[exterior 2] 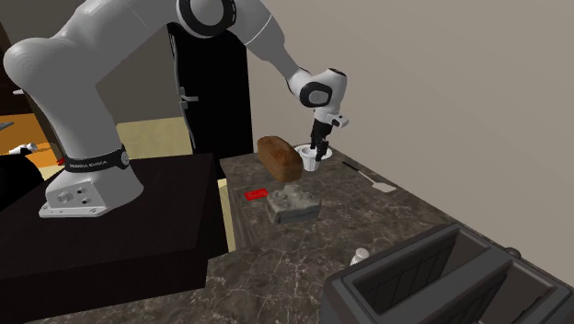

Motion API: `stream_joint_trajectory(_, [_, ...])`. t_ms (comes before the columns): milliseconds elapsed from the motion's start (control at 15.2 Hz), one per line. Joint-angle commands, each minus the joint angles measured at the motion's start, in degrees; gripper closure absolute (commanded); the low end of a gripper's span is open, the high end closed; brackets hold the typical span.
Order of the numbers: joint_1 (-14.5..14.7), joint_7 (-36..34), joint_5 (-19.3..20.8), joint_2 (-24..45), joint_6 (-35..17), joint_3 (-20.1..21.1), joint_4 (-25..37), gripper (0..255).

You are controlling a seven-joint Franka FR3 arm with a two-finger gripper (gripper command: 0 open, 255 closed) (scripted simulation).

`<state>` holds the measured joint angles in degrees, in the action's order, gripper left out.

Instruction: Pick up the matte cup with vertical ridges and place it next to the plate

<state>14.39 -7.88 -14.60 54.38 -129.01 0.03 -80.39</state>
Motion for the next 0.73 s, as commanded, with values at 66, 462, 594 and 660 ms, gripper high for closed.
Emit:
stream_joint_trajectory(66, [-0.4,-0.1,0.3,-3.5,2.5,-0.3,-1.1,0])
stream_joint_trajectory(462, [-0.5,-0.1,0.4,-4.4,3.4,-0.4,-1.1,0])
stream_joint_trajectory(594, [-0.5,-0.1,0.4,-4.4,3.4,-0.4,-1.1,0])
stream_joint_trajectory(660, [-0.5,-0.1,0.4,-4.4,3.4,-0.4,-1.1,0])
